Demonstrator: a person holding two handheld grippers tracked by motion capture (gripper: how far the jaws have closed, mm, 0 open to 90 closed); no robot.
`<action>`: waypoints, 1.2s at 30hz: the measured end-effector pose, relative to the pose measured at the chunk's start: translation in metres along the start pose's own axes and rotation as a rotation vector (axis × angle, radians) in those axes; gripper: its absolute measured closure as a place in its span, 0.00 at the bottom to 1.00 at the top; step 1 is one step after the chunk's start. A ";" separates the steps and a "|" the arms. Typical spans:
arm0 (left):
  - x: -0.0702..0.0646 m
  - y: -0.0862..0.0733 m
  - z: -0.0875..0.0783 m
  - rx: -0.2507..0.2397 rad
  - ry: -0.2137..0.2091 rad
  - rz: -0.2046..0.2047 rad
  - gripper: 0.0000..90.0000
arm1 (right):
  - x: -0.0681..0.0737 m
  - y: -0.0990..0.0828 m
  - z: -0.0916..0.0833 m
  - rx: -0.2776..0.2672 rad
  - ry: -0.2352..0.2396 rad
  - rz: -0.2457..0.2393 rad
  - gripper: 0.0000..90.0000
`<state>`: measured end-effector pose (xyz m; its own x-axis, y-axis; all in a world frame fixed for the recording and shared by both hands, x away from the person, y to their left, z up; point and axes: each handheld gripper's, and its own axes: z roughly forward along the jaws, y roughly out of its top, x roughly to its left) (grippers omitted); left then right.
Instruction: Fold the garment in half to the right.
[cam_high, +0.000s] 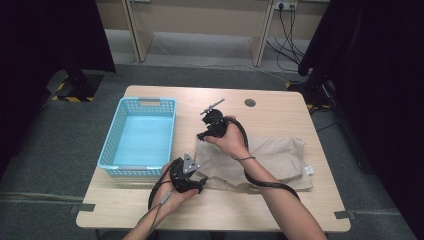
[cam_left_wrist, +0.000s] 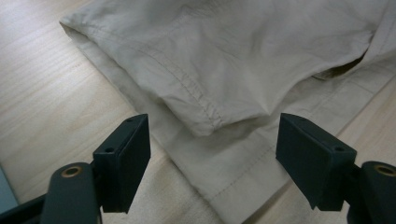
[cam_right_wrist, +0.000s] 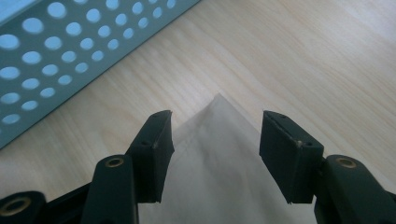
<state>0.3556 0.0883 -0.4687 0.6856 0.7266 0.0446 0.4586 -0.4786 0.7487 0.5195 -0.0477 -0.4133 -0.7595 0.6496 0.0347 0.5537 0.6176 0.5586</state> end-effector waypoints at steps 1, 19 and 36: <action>0.000 -0.001 0.000 0.007 0.005 0.003 0.29 | 0.001 0.001 0.003 0.007 -0.001 0.010 0.50; -0.001 -0.005 0.003 0.049 -0.004 -0.014 0.36 | -0.005 0.008 0.040 0.084 -0.028 -0.006 0.55; 0.003 -0.006 0.002 0.049 -0.050 -0.064 0.49 | 0.000 0.005 0.049 0.091 -0.029 -0.036 0.70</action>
<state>0.3563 0.0919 -0.4743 0.6807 0.7317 -0.0361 0.5289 -0.4567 0.7154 0.5391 -0.0228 -0.4513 -0.7701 0.6378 -0.0093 0.5556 0.6779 0.4815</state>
